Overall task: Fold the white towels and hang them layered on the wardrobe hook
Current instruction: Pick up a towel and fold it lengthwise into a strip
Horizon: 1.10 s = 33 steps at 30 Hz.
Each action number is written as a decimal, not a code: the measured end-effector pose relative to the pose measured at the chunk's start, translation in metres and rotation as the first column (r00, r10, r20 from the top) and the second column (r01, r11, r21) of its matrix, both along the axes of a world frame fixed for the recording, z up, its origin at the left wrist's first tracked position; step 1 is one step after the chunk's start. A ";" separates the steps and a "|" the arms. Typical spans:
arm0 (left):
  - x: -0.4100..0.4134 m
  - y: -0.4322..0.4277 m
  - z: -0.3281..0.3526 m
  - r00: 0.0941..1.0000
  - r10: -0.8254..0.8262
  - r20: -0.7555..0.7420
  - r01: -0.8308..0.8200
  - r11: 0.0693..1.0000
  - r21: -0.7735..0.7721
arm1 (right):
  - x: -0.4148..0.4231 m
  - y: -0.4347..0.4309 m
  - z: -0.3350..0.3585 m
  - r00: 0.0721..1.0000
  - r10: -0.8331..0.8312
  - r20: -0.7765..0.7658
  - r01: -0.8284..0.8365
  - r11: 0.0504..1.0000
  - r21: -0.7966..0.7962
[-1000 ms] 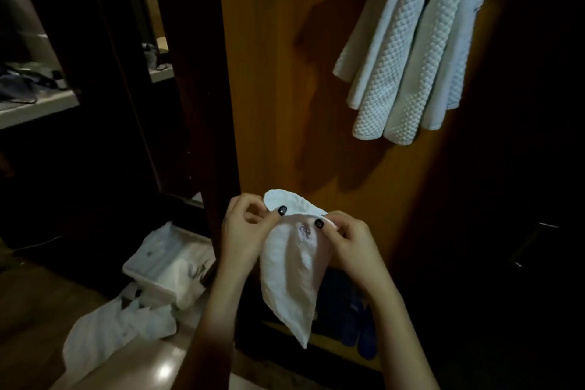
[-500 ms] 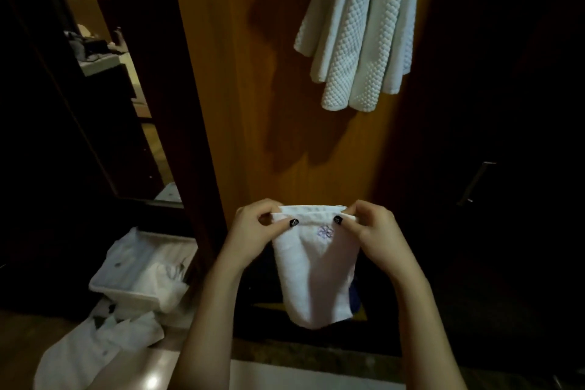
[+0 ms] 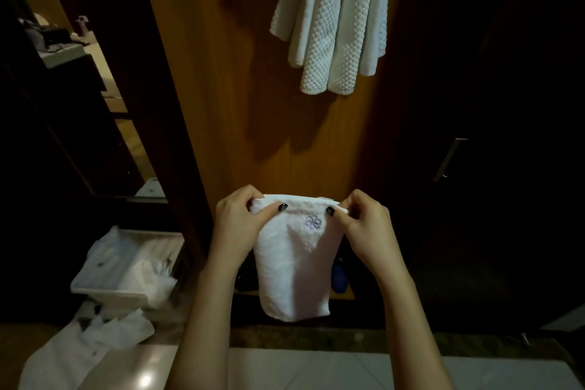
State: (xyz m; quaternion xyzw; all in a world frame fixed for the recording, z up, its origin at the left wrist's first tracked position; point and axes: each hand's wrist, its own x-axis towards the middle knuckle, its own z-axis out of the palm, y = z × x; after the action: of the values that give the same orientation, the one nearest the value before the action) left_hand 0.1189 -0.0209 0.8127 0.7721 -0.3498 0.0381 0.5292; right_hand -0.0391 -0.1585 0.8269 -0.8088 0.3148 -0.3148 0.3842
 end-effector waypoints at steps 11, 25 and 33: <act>-0.002 0.024 0.008 0.957 -0.191 -0.218 0.130 0.955 -0.268 | 0.002 0.014 0.003 0.923 -0.002 0.385 -0.067 0.984 0.166; -0.003 0.026 0.019 0.920 -0.304 -0.246 0.358 0.908 0.217 | 0.013 0.025 0.003 0.898 0.355 0.259 -0.398 0.907 0.140; -0.001 0.016 0.008 0.900 -0.367 -0.234 0.423 0.862 0.279 | 0.008 0.017 -0.003 0.892 0.360 0.273 -0.417 0.889 0.190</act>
State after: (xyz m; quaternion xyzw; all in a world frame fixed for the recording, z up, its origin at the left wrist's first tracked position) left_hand 0.1183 -0.0054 0.8206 0.7600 -0.4551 -0.1966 0.4202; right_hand -0.0314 -0.1412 0.8238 -0.7603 0.1349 -0.2813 0.5697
